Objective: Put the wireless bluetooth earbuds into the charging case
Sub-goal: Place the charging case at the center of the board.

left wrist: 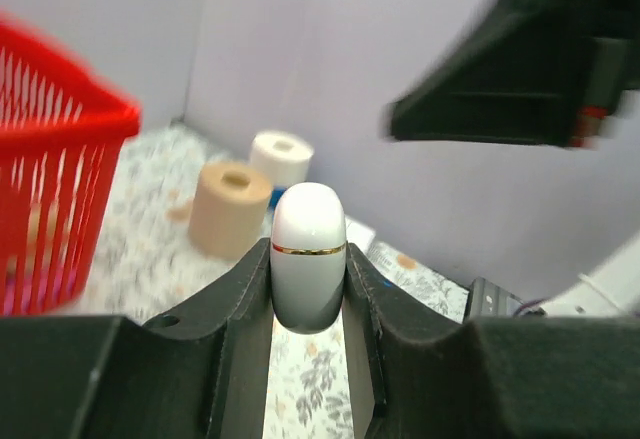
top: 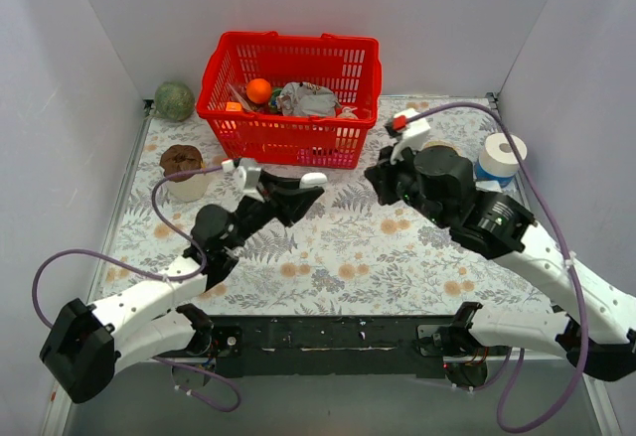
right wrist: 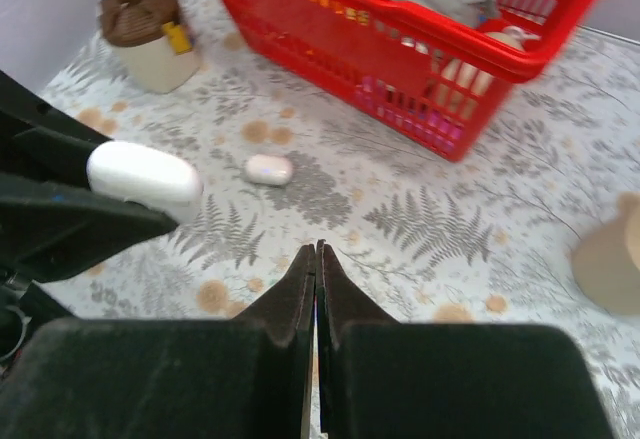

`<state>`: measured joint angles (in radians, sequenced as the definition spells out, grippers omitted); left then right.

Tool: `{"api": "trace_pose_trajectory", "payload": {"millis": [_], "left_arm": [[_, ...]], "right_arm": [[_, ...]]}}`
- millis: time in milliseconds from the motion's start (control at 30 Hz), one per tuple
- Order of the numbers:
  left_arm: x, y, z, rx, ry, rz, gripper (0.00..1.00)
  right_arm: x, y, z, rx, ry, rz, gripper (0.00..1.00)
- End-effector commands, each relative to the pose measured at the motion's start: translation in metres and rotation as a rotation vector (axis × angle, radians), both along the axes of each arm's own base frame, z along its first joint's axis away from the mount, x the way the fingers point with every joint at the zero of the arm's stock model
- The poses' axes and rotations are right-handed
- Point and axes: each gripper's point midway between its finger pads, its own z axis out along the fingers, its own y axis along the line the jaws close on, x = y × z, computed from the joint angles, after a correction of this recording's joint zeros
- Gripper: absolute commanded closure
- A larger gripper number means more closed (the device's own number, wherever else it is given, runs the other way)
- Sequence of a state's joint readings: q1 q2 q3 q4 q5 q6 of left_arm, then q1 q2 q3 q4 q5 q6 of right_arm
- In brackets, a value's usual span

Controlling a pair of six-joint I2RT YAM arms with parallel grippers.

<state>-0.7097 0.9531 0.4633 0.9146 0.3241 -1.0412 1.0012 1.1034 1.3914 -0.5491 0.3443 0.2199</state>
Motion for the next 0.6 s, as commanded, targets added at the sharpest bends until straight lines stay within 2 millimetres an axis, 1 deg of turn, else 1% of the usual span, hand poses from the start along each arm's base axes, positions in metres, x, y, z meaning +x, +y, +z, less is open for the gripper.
{"api": "trace_pose_trajectory", "payload": {"millis": [0,33,67,100,133,167,200,233,267,300,333,367,400,433,467,500,533,567], "left_arm": [[0.070,0.003,-0.097,0.150,0.604,0.270,1.00],[0.078,-0.003,-0.134,0.233,0.700,0.290,1.00],[0.076,-0.005,-0.155,0.295,0.769,0.285,1.00],[0.077,-0.013,-0.159,0.306,0.794,0.258,1.00],[0.079,-0.017,-0.164,0.285,0.830,0.252,1.00],[0.082,-0.021,-0.179,0.293,0.873,0.256,1.00],[0.087,-0.023,-0.180,0.280,0.882,0.267,1.00],[0.091,-0.026,-0.181,0.266,0.901,0.270,1.00],[0.094,-0.028,-0.197,0.290,0.940,0.282,1.00],[0.097,-0.031,-0.201,0.296,0.952,0.284,1.00],[0.104,-0.036,-0.201,0.293,0.967,0.294,1.00],[0.108,-0.038,-0.206,0.298,0.987,0.304,1.00],[0.111,-0.040,-0.226,0.333,1.028,0.319,1.00],[0.117,-0.042,-0.231,0.344,1.043,0.337,1.00],[0.119,-0.044,-0.237,0.352,1.067,0.344,1.00],[0.119,-0.045,-0.258,0.385,1.106,0.357,1.00],[0.120,-0.046,-0.264,0.394,1.121,0.359,1.00],[0.123,-0.048,-0.269,0.398,1.132,0.364,1.00]], "right_arm": [[0.019,-0.032,-0.003,0.118,-0.007,-0.192,0.99],[0.017,-0.029,-0.014,0.100,0.016,-0.177,0.99],[0.016,-0.027,-0.023,0.086,0.034,-0.170,0.99],[0.015,-0.026,-0.040,0.066,0.058,-0.164,0.99],[0.012,-0.023,-0.048,0.067,0.076,-0.148,0.99],[0.010,-0.023,-0.051,0.077,0.076,-0.141,0.99],[0.009,-0.021,-0.064,0.069,0.090,-0.133,0.99],[0.007,-0.021,-0.067,0.074,0.095,-0.128,0.99],[0.006,-0.022,-0.068,0.081,0.097,-0.126,0.99],[0.005,-0.023,-0.078,0.067,0.108,-0.126,0.99],[0.004,-0.023,-0.080,0.067,0.111,-0.124,0.99],[0.002,-0.023,-0.083,0.068,0.118,-0.123,0.99],[0.002,-0.023,-0.085,0.065,0.122,-0.123,0.99],[0.001,-0.024,-0.091,0.061,0.129,-0.118,0.99],[-0.001,-0.024,-0.092,0.064,0.132,-0.116,0.99],[-0.001,-0.025,-0.092,0.067,0.132,-0.119,0.99],[-0.003,-0.027,-0.097,0.059,0.139,-0.119,0.99],[-0.004,-0.028,-0.095,0.068,0.135,-0.117,0.99]]}}
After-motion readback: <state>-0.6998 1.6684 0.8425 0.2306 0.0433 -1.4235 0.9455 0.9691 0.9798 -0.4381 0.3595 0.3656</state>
